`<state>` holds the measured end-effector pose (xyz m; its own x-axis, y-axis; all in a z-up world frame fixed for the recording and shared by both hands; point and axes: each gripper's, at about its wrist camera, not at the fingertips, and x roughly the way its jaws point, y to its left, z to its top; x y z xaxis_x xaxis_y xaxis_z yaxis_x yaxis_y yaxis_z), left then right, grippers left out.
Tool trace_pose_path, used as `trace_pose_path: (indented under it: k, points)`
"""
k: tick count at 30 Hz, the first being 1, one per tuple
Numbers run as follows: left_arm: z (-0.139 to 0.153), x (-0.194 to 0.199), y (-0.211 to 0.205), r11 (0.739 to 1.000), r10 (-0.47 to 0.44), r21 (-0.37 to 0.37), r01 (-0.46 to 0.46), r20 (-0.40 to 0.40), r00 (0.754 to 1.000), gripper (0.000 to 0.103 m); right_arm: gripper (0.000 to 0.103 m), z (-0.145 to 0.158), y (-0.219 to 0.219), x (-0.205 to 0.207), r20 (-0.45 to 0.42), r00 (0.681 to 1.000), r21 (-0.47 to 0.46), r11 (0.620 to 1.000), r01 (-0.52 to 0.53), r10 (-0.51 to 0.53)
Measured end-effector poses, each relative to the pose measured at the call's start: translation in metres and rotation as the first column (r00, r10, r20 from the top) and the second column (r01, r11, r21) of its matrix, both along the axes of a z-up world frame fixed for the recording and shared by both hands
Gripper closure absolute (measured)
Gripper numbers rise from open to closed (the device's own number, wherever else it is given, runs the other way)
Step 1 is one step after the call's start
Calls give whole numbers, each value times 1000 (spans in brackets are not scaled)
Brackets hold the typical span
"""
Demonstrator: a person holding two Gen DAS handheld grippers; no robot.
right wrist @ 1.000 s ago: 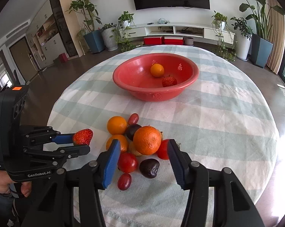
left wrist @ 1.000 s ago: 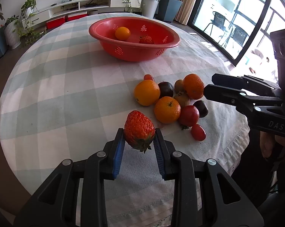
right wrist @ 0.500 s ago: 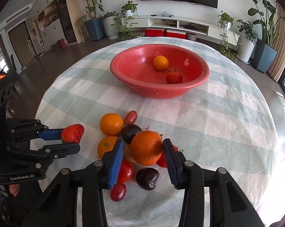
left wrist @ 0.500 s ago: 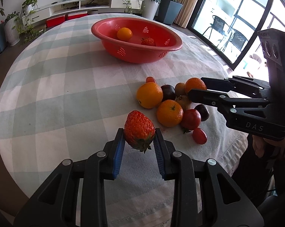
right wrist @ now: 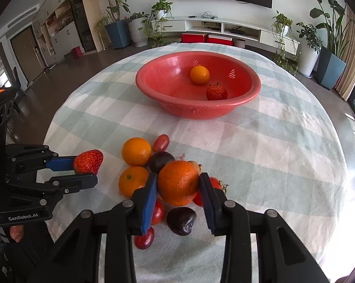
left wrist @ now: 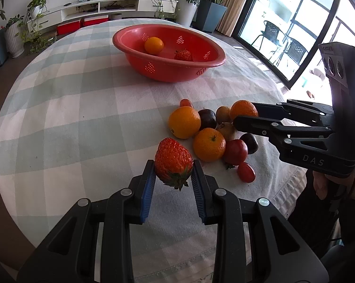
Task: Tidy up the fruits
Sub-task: 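Grasp a mandarin with the right tool while the left tool holds the strawberry, then carry the strawberry and mandarin over the red bowl with both tools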
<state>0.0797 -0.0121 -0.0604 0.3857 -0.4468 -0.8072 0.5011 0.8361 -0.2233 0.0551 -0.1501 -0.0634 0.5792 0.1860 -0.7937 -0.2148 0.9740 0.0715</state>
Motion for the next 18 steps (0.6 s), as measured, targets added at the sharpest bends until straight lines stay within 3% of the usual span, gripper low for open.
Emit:
trace_pose_path:
  k: [9, 18]
  points:
    - [30, 21, 1, 1000, 4, -16, -3, 59, 998, 75, 65, 33, -28, 2, 56, 997, 148, 988, 41, -50]
    - [82, 83, -22, 999, -31, -9, 33, 161, 986, 74, 65, 80, -61, 43, 112, 989, 267, 962, 61, -94]
